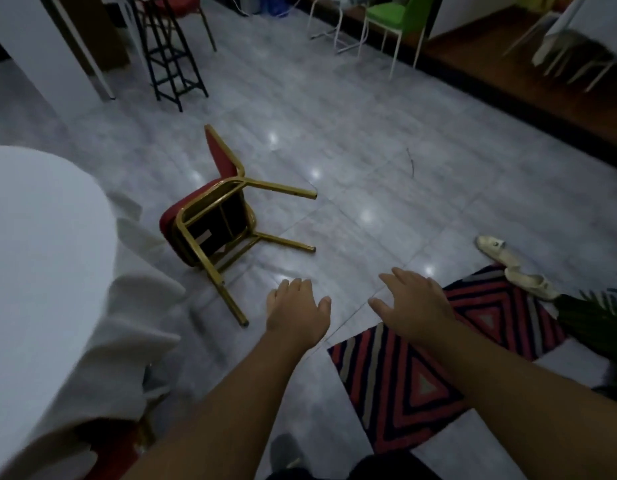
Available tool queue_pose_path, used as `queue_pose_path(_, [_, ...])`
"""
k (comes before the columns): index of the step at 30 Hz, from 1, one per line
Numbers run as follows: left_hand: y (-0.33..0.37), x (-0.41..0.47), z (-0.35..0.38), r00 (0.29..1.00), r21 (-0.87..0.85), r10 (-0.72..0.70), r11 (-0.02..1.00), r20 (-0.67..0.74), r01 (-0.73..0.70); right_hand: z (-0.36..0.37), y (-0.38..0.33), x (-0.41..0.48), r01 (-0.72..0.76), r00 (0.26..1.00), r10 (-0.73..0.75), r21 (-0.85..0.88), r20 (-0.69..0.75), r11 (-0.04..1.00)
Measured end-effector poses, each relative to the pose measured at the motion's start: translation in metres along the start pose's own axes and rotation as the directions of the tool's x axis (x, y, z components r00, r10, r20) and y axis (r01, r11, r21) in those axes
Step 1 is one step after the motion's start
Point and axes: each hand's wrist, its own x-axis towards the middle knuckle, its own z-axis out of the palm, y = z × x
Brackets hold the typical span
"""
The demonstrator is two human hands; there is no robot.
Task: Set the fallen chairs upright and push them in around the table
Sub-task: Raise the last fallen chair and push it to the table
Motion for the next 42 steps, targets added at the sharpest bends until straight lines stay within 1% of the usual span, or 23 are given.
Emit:
queue_pose_path(4, [0.034, 0.090, -0.021, 1.000, 0.014, -0.010, 1.000, 0.021, 0.010, -0.032, 0.032, 0.085, -0.003, 1.000, 0.003, 0.025, -0.003, 1.000])
queue_pose_path(8, [0.070, 0.191, -0.033, 0.999, 0.026, -0.048, 0.998, -0.010, 0.049, -0.064, 0.075, 0.187, 0.042, 0.999, -0.042, -0.040, -0.006, 0.998])
queue_pose_path(12, [0.105, 0.278, -0.052, 0.986, -0.024, -0.141, 0.990, -0.087, 0.140, -0.111, 0.102, 0.285, 0.142, 0.990, -0.143, -0.072, -0.013, 0.987])
queue_pose_path(14, [0.119, 0.319, -0.061, 0.978, -0.033, -0.181, 0.983, -0.102, 0.178, -0.134, 0.112, 0.331, 0.201, 0.979, -0.203, -0.110, -0.011, 0.973])
queue_pose_path(18, [0.136, 0.399, -0.081, 0.963, -0.088, -0.242, 0.968, -0.118, 0.233, -0.170, 0.121, 0.429, 0.276, 0.961, -0.278, -0.148, 0.006, 0.950])
queue_pose_path(21, [0.136, 0.468, -0.091, 0.944, -0.104, -0.300, 0.952, -0.140, 0.288, -0.193, 0.117, 0.509, 0.353, 0.935, -0.354, -0.225, 0.037, 0.908])
queue_pose_path(25, [0.131, 0.564, -0.103, 0.915, -0.211, -0.372, 0.918, -0.158, 0.337, -0.227, 0.101, 0.608, 0.433, 0.895, -0.446, -0.297, 0.025, 0.851])
queue_pose_path(28, [0.129, 0.630, -0.125, 0.889, -0.248, -0.431, 0.888, -0.153, 0.388, -0.254, 0.090, 0.675, 0.515, 0.849, -0.523, -0.334, 0.072, 0.790])
queue_pose_path(30, [0.126, 0.670, -0.144, 0.872, -0.268, -0.459, 0.874, -0.173, 0.407, -0.273, 0.082, 0.720, 0.556, 0.820, -0.566, -0.349, 0.083, 0.754])
queue_pose_path(33, [0.117, 0.719, -0.163, 0.836, -0.261, -0.521, 0.843, -0.175, 0.471, -0.292, 0.068, 0.786, 0.607, 0.781, -0.619, -0.341, 0.089, 0.718])
queue_pose_path(35, [0.111, 0.753, -0.175, 0.807, -0.277, -0.570, 0.810, -0.157, 0.518, -0.298, 0.057, 0.832, 0.659, 0.741, -0.656, -0.342, 0.143, 0.670])
queue_pose_path(37, [0.101, 0.786, -0.187, 0.768, -0.299, -0.621, 0.772, -0.160, 0.562, -0.302, 0.039, 0.881, 0.708, 0.692, -0.697, -0.364, 0.189, 0.605])
queue_pose_path(40, [0.084, 0.824, -0.202, 0.679, -0.352, -0.715, 0.686, -0.164, 0.637, -0.312, 0.003, 0.947, 0.773, 0.611, -0.758, -0.380, 0.229, 0.508])
queue_pose_path(42, [0.073, 0.840, -0.212, 0.621, -0.412, -0.764, 0.629, -0.173, 0.659, -0.316, -0.025, 0.976, 0.822, 0.538, -0.799, -0.375, 0.269, 0.427])
